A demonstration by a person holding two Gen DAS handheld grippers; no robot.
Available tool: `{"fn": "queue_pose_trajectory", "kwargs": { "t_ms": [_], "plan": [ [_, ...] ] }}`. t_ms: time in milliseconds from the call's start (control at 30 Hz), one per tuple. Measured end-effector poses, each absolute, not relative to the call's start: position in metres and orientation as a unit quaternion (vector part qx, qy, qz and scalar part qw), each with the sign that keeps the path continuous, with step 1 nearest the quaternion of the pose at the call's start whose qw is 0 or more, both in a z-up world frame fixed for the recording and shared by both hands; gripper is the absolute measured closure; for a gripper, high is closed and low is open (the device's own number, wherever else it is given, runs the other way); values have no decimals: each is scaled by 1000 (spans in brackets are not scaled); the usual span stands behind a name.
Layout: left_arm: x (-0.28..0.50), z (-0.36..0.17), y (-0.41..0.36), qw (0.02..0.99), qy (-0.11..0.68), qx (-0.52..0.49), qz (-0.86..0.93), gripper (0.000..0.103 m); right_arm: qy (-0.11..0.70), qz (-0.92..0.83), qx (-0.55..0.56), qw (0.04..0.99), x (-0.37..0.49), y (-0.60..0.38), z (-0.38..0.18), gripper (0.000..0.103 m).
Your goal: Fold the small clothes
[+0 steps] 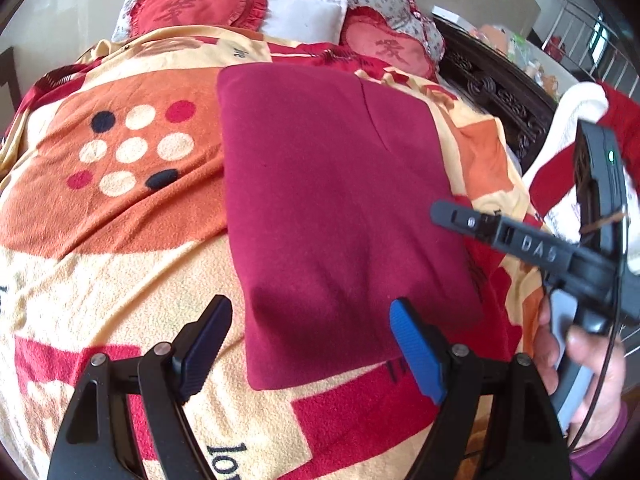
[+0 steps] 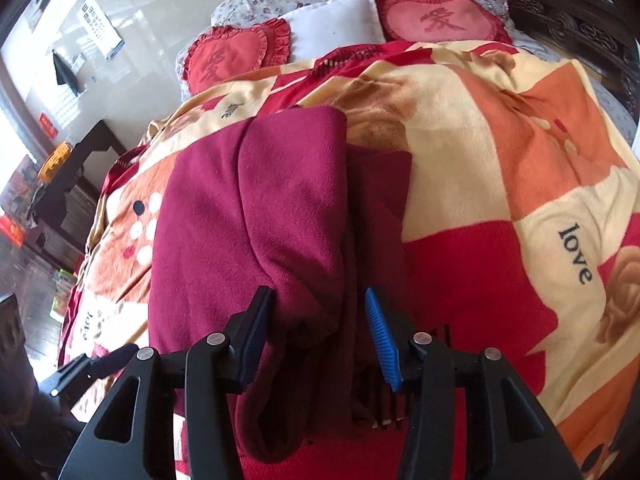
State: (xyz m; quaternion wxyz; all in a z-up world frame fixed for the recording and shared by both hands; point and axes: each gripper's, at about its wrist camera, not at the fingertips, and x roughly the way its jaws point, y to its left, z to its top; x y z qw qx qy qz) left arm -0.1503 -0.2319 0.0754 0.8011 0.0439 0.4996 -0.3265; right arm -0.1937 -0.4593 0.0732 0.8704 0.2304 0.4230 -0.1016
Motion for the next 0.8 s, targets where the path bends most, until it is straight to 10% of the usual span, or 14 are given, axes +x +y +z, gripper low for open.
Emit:
{"fn": "queue_pose_trajectory", "kwargs": {
  "t_ms": [67,400,633,800],
  "plan": [
    [-149,76,-229,800,503,40,-325,18,418,-86,233,874,-195,-459,72,103],
    [-127,65,-225,792,517,3,-325,18,417,-104,219,876,-198,-465,58,103],
    [-99,53,-221,778,528,-42,-339,14,369,-82,272,885,-212,-488,68,53],
    [-88,42,-223,758,539,-71,-361,11,363,-59,321,873,-202,-512,58,53]
  ]
}}
